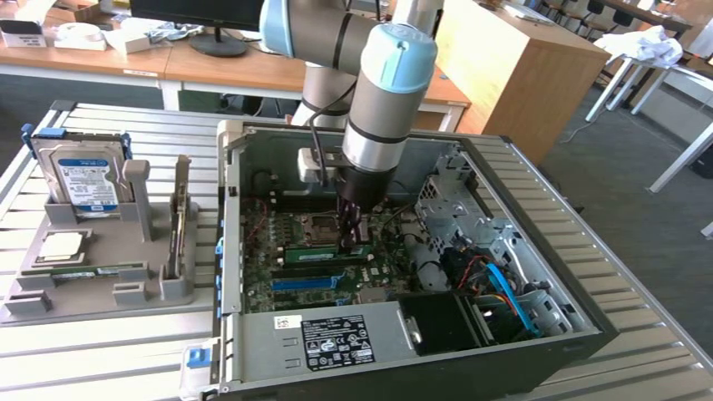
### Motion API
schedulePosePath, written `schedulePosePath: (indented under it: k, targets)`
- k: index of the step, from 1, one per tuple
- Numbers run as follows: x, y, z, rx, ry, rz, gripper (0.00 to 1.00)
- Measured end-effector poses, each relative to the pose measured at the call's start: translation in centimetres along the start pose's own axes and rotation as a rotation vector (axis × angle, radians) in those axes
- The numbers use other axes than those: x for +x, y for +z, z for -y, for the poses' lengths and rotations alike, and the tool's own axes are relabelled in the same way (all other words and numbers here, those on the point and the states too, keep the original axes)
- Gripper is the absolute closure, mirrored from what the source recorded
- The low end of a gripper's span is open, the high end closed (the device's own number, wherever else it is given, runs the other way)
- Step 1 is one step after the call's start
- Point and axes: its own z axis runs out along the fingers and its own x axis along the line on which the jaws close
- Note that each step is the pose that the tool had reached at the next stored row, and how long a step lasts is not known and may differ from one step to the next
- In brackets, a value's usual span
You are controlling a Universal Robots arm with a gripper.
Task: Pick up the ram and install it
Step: 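Insert the ram into the slot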
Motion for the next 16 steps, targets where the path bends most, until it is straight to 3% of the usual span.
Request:
schedulePosePath:
  k: [10,16]
  targets:
    - [0.02,-0.87,0.01,0.0,0.0,0.0,0.88]
    - [0.02,-0.9,0.04,-0.0017,0.0,0.0,0.88]
